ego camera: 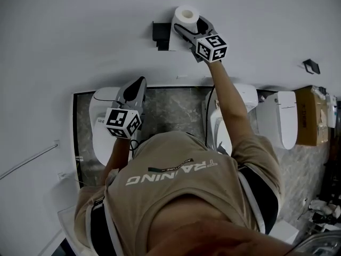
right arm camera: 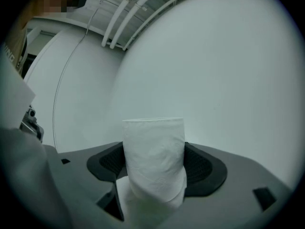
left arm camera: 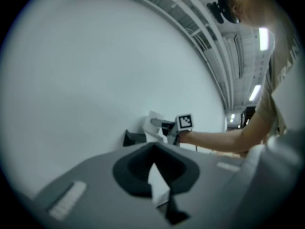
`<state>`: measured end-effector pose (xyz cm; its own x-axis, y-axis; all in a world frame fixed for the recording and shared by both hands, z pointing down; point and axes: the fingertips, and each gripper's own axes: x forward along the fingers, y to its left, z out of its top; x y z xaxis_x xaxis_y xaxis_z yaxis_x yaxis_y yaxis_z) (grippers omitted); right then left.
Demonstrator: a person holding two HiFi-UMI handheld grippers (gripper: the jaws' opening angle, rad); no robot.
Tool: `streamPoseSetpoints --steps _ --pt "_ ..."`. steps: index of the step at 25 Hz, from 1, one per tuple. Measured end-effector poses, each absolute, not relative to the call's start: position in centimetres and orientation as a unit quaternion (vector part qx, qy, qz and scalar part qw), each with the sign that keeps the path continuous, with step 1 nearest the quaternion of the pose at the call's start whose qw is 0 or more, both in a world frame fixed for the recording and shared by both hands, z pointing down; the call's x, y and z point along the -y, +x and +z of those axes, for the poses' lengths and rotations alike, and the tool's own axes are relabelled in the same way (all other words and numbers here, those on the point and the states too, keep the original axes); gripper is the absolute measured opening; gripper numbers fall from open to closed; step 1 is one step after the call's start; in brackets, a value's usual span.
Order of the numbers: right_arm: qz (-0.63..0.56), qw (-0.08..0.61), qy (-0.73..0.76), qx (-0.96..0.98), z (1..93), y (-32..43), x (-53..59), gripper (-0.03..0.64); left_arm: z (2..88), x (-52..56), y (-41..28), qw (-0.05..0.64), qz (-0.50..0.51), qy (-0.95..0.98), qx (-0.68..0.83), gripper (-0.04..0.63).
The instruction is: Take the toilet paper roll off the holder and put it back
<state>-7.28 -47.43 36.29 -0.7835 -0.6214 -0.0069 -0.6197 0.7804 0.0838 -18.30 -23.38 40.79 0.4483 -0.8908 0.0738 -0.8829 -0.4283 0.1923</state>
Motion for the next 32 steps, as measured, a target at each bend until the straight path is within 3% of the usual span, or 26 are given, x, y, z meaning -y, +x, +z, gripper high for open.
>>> streamPoseSetpoints --steps 10,15,20,32 --pt "-0.024 0.044 0.332 0.942 39.5 -6.8 49.3 0.331 40.8 24.3 -18.5 0.105 -0.016 0.843 0.528 0.000" --pt "0.023 0.016 0.352 0.936 40.2 -6.2 49.9 0.331 40.8 24.7 -18.4 0.104 -0.016 0.846 0.523 0.000" --pt "0.037 0.060 0.359 0.931 40.3 -6.5 49.9 0.331 40.4 24.6 -17.9 0.099 -0.019 0.850 0.518 0.000" --pt "0.026 0.016 0.380 0.924 38.8 -4.4 46.2 0.331 41.2 22.8 -18.3 0.110 -0.015 0.857 0.503 0.000"
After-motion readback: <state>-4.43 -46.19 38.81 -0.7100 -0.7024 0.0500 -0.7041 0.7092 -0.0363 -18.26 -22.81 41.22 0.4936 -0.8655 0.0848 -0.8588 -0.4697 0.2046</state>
